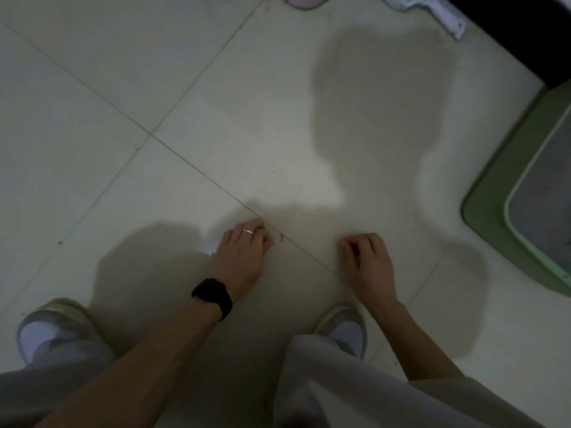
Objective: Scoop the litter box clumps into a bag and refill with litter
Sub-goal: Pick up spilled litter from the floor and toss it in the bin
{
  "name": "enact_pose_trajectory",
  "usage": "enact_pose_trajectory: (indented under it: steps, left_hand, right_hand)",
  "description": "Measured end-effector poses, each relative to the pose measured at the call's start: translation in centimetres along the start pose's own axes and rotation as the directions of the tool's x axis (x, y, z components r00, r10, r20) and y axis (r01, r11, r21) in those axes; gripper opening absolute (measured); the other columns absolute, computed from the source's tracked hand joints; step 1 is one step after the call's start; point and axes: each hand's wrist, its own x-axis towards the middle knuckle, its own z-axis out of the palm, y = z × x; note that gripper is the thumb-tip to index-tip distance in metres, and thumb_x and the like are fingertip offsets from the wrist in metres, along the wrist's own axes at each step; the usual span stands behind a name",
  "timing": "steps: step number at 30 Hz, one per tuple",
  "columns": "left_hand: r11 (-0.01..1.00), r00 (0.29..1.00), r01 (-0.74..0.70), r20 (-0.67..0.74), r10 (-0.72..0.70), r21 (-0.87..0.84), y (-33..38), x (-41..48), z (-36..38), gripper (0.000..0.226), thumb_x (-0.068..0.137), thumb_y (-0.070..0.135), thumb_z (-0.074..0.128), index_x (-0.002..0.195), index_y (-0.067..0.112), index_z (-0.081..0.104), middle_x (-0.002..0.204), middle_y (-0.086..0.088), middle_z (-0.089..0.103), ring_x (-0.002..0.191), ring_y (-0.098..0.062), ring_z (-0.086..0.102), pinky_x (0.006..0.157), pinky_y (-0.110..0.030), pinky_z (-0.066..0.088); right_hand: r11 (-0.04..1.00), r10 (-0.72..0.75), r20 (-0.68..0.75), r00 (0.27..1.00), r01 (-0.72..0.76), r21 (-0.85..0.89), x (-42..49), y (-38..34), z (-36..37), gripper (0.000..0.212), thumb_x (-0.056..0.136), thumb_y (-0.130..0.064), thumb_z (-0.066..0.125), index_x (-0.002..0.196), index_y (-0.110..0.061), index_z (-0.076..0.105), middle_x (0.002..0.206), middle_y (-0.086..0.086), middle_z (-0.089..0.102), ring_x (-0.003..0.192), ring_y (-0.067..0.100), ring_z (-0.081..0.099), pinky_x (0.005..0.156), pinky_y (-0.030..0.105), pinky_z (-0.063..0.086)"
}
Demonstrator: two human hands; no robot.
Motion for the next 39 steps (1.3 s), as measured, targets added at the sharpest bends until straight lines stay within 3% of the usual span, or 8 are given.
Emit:
enact_pose_trajectory:
  steps: [4, 9, 13, 17, 20, 23, 30, 39]
  left_hand:
    - [0.964, 0.968, 0.235, -0.056, -0.243, -0.125, -1.8, 2.5, -2.6, 0.02, 0.095, 0.019, 0.052, 0.091, 0.004, 0.065, 0.112, -0.014, 0.059, 0.095, -0.032, 0.053, 0.078, -0.043, 0.049]
    - [0.936, 0.951, 0.28, -0.069, -0.3, -0.211, -2.6, 4.7, -3.7, 0.015, 0.095, 0.018, 0.058, 0.09, 0.005, 0.064, 0.113, -0.011, 0.056, 0.099, -0.029, 0.051, 0.083, -0.047, 0.047]
    - [0.973, 0.98, 0.184, -0.052, -0.193, -0.142, -1.9, 3.9, -3.2, 0.013, 0.092, 0.02, 0.065, 0.091, 0.007, 0.067, 0.107, -0.008, 0.059, 0.094, -0.028, 0.054, 0.079, -0.043, 0.049]
    - [0.996, 1.0, 0.028, 0.005, -0.027, -0.089, -1.0, 1.0, -1.4, 0.026, 0.094, 0.032, 0.056, 0.089, 0.01, 0.07, 0.104, -0.006, 0.062, 0.093, -0.026, 0.053, 0.077, -0.039, 0.048]
    - [0.993, 0.994, -0.107, -0.027, 0.106, -0.051, -0.7, -0.7, -0.1, 0.029, 0.093, 0.035, 0.054, 0.087, 0.012, 0.071, 0.101, -0.006, 0.063, 0.093, -0.024, 0.052, 0.074, -0.037, 0.045]
    - [0.991, 0.989, -0.132, -0.068, 0.13, -0.019, -0.7, -1.1, 0.1, 0.029, 0.093, 0.036, 0.055, 0.087, 0.014, 0.073, 0.1, -0.004, 0.064, 0.093, -0.023, 0.052, 0.073, -0.036, 0.042]
    - [0.962, 0.956, -0.26, -0.119, 0.269, 0.087, -0.4, 0.0, 0.3, 0.023, 0.091, 0.031, 0.059, 0.081, 0.016, 0.073, 0.098, -0.003, 0.066, 0.091, -0.022, 0.05, 0.072, -0.032, 0.037]
    - [0.884, 0.928, -0.325, -0.069, 0.367, 0.337, 0.9, 0.1, 1.5, 0.028, 0.097, 0.017, 0.046, 0.098, 0.004, 0.072, 0.107, -0.01, 0.068, 0.091, -0.027, 0.055, 0.076, -0.038, 0.043]
  right_hand:
    - [0.999, -0.051, -0.03, 0.998, 0.051, -0.016, 0.0, 0.5, 0.7, 0.009, 0.091, -0.02, 0.069, 0.091, -0.011, 0.069, 0.091, 0.005, 0.059, 0.085, 0.023, 0.057, 0.074, 0.031, 0.045]
    - [0.994, -0.107, -0.077, 0.991, 0.105, -0.028, 0.1, 0.7, 1.1, 0.011, 0.091, -0.021, 0.07, 0.091, -0.01, 0.071, 0.088, 0.006, 0.061, 0.083, 0.026, 0.059, 0.071, 0.036, 0.05]
    - [0.985, -0.161, -0.091, 0.983, 0.154, -0.073, 0.3, 0.5, 1.4, 0.014, 0.092, -0.023, 0.066, 0.09, -0.009, 0.07, 0.087, 0.009, 0.061, 0.081, 0.028, 0.058, 0.07, 0.038, 0.05]
    - [0.955, -0.198, -0.068, 0.978, 0.177, -0.237, 0.6, 0.0, 1.5, 0.015, 0.094, -0.02, 0.061, 0.088, -0.007, 0.066, 0.087, 0.013, 0.059, 0.079, 0.034, 0.057, 0.066, 0.042, 0.048]
    - [0.919, -0.198, -0.051, 0.979, 0.168, -0.357, 0.9, -0.5, 1.6, 0.02, 0.097, -0.02, 0.054, 0.084, -0.007, 0.061, 0.083, 0.014, 0.056, 0.074, 0.035, 0.054, 0.061, 0.042, 0.044]
    - [0.909, -0.175, -0.03, 0.984, 0.15, -0.388, 1.0, -0.8, 1.7, 0.019, 0.096, -0.018, 0.052, 0.083, -0.007, 0.058, 0.081, 0.015, 0.054, 0.072, 0.035, 0.053, 0.058, 0.041, 0.042]
    - [0.965, -0.117, 0.022, 0.993, 0.119, -0.235, 1.3, -1.0, 1.1, 0.027, 0.096, -0.026, 0.044, 0.085, -0.008, 0.06, 0.085, 0.013, 0.056, 0.076, 0.034, 0.053, 0.063, 0.041, 0.046]
    - [0.992, -0.095, 0.061, 0.994, 0.099, -0.072, 2.2, -2.4, 0.7, 0.028, 0.096, -0.029, 0.043, 0.087, -0.008, 0.059, 0.088, 0.011, 0.055, 0.08, 0.03, 0.052, 0.07, 0.041, 0.048]
